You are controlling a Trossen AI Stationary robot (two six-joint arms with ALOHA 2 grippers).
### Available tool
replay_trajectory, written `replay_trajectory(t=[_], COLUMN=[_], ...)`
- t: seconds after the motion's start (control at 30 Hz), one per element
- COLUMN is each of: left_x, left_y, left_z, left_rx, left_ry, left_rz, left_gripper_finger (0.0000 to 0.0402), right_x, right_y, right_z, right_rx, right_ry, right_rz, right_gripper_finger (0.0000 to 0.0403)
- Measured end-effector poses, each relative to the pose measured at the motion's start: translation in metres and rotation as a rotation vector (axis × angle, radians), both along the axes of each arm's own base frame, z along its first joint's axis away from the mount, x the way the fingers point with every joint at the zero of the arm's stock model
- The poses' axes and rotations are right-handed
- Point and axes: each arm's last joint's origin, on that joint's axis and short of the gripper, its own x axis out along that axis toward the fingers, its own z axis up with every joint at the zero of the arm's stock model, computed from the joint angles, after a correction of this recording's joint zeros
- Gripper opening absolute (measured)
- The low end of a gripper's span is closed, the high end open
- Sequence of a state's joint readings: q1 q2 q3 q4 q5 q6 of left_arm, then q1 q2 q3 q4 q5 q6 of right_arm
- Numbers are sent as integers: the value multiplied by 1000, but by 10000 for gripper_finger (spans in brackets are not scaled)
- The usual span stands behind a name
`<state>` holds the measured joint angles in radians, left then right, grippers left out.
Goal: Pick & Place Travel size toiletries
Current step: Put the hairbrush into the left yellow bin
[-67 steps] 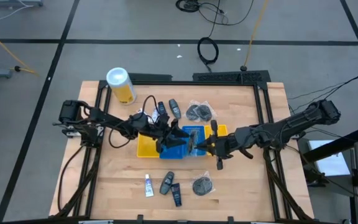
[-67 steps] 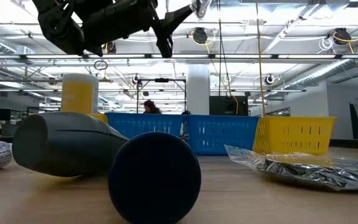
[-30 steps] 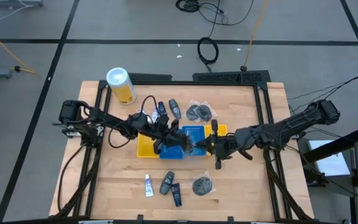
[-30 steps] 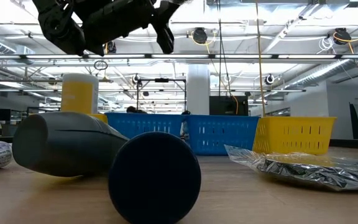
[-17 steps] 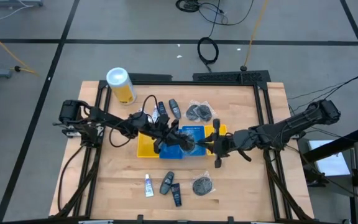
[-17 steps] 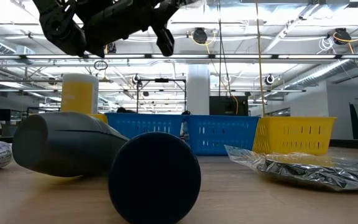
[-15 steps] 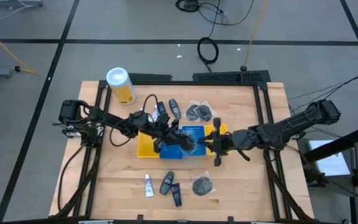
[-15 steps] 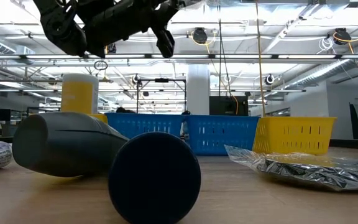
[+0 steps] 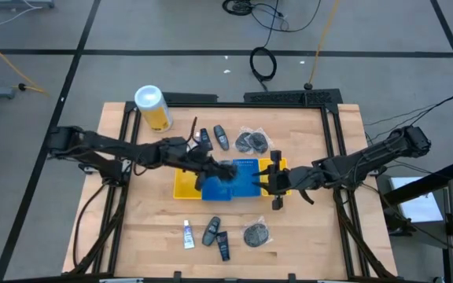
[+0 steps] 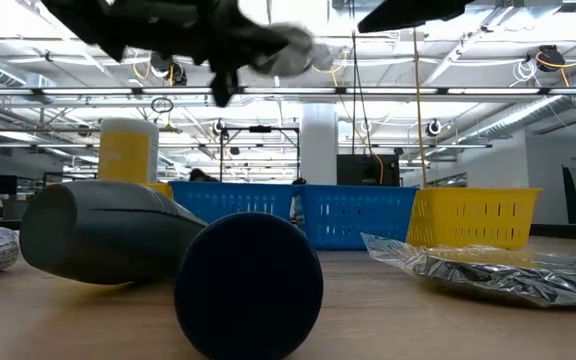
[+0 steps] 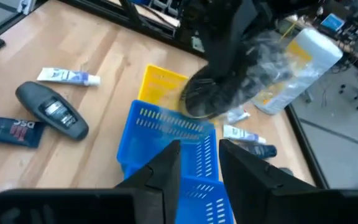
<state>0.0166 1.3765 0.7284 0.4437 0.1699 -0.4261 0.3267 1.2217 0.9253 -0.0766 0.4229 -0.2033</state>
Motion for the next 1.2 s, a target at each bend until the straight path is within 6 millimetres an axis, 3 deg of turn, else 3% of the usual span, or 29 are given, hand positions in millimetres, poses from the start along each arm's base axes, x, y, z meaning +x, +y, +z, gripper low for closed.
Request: replay_trajectory(t=[0.23, 0.4, 0.57, 1.2], left_x=[-37, -54, -62, -75], left_y=[-7, -14, -21, -35], left_z=[5, -6, -14, -24], left_rx=[4, -42, -80, -176], left_ry=[255, 433, 535, 674], left_rz=[250, 370, 407, 470], left_gripper_finger=[12, 13, 14, 16], right_x=[-1, -1, -2, -4], right_y=[0, 0, 0, -1], right_z=[-2, -2, -4, -8], right_rx=[5, 6, 25, 52], right_ry=[19, 21, 39, 78], right_rz=[-5, -1, -13, -35], right_gripper_finger=[96, 93, 95, 91])
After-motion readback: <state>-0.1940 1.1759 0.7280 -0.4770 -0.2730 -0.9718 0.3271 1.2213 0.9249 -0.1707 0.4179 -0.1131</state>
